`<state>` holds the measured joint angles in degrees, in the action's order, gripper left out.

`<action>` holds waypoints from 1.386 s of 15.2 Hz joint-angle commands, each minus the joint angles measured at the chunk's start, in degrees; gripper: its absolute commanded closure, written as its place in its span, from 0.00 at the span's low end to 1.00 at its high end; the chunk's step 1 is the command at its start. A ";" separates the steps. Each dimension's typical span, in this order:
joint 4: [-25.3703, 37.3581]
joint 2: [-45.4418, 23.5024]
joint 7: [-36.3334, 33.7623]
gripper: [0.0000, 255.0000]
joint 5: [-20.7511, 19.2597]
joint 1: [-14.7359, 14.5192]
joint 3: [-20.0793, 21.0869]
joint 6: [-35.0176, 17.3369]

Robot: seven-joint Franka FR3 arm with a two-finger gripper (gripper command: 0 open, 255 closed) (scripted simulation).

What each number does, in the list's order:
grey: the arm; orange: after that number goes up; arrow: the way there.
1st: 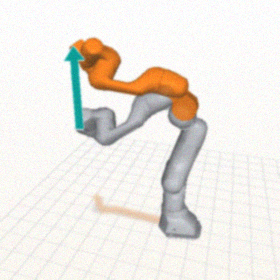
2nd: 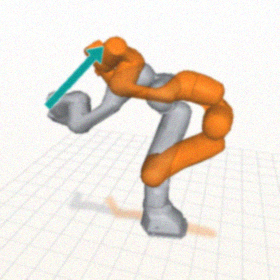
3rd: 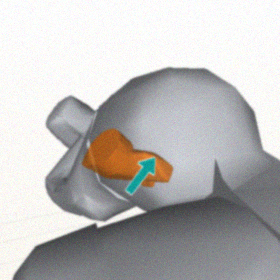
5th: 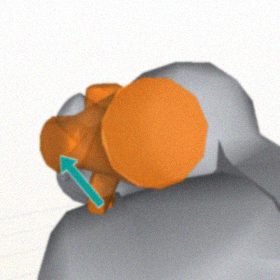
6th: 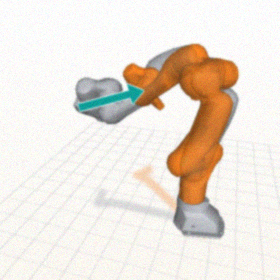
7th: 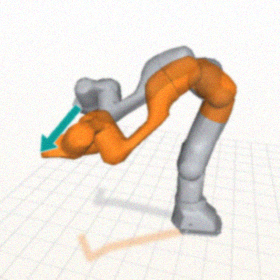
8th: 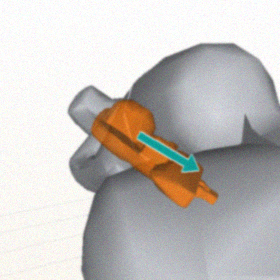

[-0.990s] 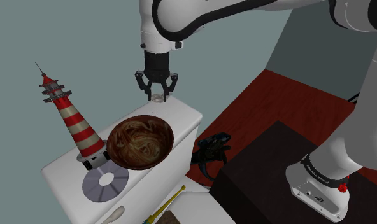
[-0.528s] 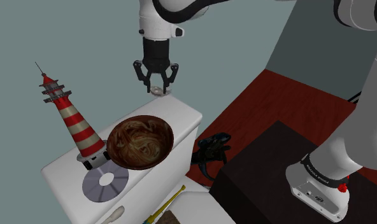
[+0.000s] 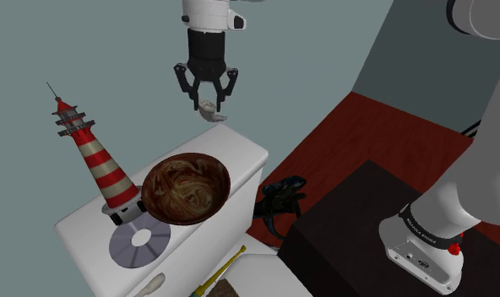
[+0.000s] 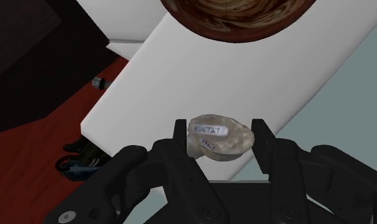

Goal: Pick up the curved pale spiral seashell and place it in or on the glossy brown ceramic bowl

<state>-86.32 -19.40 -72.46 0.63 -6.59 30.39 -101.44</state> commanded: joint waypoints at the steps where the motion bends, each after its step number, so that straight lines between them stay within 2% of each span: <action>1: 0.48 -0.05 -1.26 1.00 -0.10 -0.89 0.39 0.30; 8: -0.36 -0.20 -9.72 1.00 -0.80 -6.87 2.93 -1.75; 14: 2.07 -2.70 -17.65 1.00 -2.80 -13.23 4.67 -2.51; 21: -2.62 -3.26 -17.26 1.00 -3.07 -12.95 4.37 -7.62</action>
<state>-88.55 -22.39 -89.63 -2.29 -19.43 34.80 -108.40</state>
